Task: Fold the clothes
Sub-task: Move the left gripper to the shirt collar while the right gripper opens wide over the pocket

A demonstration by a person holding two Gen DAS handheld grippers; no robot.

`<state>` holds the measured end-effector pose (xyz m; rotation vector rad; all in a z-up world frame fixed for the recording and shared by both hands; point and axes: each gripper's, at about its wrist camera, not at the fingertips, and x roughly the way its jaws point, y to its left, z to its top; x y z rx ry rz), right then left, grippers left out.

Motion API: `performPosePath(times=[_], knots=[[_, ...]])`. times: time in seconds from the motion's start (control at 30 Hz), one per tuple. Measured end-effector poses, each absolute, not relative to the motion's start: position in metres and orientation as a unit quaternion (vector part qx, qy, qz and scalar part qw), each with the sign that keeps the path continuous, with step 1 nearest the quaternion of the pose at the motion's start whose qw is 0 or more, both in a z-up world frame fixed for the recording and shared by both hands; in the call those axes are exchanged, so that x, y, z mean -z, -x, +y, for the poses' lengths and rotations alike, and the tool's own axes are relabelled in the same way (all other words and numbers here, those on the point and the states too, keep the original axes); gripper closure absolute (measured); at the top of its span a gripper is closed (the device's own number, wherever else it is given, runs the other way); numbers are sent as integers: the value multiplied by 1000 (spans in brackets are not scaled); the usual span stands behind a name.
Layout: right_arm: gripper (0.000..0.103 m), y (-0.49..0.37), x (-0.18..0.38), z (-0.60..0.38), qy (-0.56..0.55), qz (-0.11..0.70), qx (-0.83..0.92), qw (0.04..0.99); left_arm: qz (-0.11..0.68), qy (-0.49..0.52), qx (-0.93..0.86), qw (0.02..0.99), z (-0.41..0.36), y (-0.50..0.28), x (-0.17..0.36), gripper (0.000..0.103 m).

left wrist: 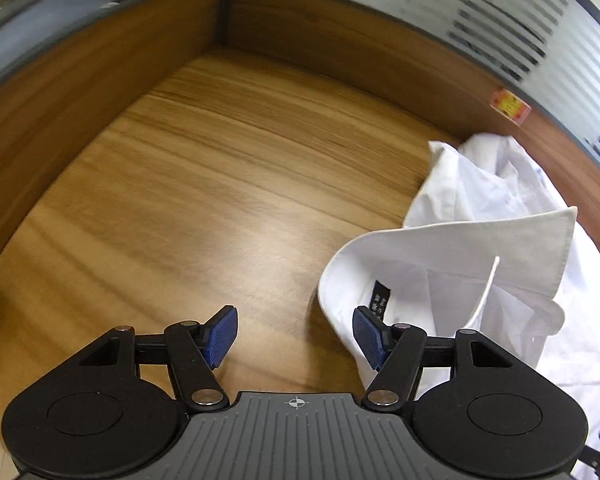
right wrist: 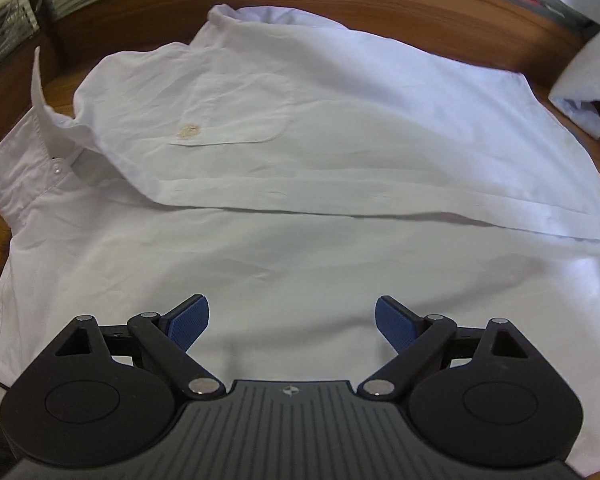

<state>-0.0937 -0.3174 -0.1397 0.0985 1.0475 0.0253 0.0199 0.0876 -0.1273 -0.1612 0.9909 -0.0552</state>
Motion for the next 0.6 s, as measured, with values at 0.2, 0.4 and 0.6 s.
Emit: performPosePath(times=[0.2,0.4,0.6], knots=[[1,51,138,-281,-25,500,23,865,488,69,78,867,99,-47,137,37],[1,0,141,-274,-61,497,37,865,482,84,105,866,106,-49,142,37],[0,-20,158,-271,-46,505,22,861,487,83,127,860,107,-49,146,37]])
